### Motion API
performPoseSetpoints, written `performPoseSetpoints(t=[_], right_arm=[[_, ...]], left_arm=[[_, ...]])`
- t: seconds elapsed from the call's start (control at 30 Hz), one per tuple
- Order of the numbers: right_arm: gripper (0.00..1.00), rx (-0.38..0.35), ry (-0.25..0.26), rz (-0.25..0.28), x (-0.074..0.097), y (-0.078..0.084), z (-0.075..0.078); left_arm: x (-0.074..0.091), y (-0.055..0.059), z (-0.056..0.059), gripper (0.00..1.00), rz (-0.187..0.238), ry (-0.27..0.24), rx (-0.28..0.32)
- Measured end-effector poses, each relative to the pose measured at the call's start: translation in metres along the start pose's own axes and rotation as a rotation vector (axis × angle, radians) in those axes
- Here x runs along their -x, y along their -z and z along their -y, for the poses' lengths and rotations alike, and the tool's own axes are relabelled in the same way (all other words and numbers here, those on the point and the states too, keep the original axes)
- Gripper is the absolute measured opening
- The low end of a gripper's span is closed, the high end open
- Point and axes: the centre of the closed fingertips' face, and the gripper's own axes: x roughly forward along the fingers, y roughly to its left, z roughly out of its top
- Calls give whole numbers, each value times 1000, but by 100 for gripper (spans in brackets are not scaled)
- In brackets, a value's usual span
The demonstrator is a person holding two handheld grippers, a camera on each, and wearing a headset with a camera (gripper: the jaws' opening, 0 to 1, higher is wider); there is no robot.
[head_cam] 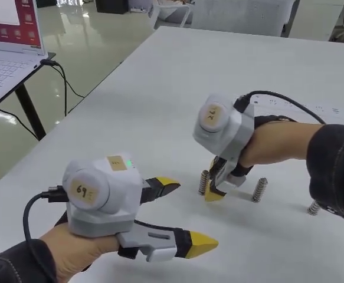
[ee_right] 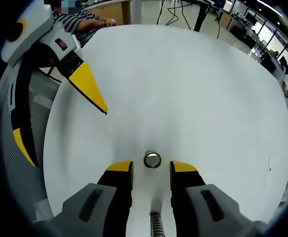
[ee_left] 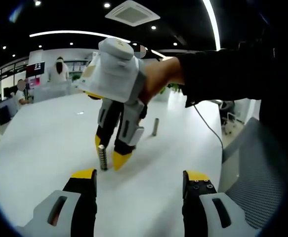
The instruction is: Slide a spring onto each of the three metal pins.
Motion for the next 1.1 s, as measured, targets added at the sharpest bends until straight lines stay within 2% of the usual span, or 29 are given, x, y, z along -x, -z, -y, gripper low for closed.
performPoseSetpoints(t=[0.3, 0.6, 1.1], right_arm=[[46, -34, 7, 7, 3, 7, 2], [62, -56, 23, 39, 7, 10, 5], [72, -108, 46, 70, 17, 22, 9]], left_arm=[[0, 1, 0, 67, -2, 1, -1], [0, 1, 0, 67, -5, 1, 0], [0, 2, 2, 67, -10, 5, 1]])
